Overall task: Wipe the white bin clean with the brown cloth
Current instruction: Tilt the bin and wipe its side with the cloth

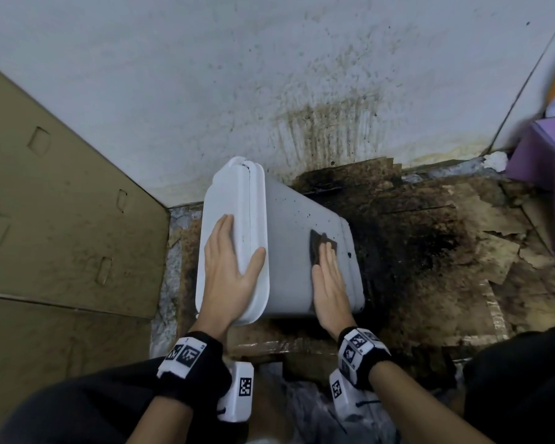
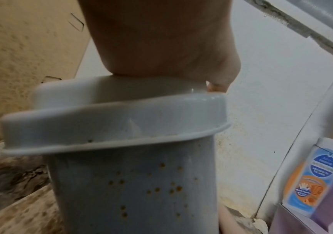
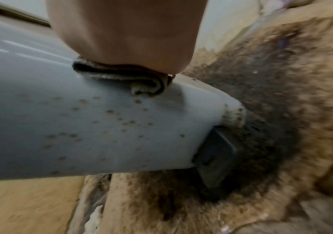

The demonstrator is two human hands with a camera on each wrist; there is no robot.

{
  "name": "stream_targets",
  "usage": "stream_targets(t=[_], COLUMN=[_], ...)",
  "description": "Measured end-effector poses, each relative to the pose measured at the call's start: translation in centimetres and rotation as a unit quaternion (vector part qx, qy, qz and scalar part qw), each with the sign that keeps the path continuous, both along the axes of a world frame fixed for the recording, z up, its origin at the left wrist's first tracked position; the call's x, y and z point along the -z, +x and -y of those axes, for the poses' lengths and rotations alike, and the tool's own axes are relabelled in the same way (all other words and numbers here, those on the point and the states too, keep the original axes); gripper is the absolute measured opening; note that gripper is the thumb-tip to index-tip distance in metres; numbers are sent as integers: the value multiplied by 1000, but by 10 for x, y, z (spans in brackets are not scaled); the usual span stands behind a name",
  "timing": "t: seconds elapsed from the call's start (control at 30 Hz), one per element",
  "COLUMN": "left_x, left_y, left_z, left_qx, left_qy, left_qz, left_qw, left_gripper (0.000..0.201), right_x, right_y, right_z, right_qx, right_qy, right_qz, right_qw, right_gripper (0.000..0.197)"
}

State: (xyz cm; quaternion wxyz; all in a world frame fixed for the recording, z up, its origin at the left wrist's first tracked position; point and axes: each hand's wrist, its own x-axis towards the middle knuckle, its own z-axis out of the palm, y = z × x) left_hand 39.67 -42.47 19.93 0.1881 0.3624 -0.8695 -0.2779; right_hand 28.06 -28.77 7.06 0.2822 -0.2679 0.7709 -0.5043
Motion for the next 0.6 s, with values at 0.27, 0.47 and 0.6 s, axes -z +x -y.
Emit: stream_targets(t=[0.27,0.47,0.6], left_x=[-1,4,2], left_y=[1,5,5], left_z=[0,5,4], left_qx=[-5,-7,-6], left_qy=[20,23,39], left_qz=[-10,-11,-21], left_qw=[1000,1000,999], left_gripper=[82,80,81], right_x=[-11,-71,-58], right_y=[3,40,26], right_z=[14,27,12], right_qx=[27,-89,-123], right_qy=[38,-64,-72], right_qz=[51,-45,-79], right_qw=[998,993,987], right_gripper=[54,54,55])
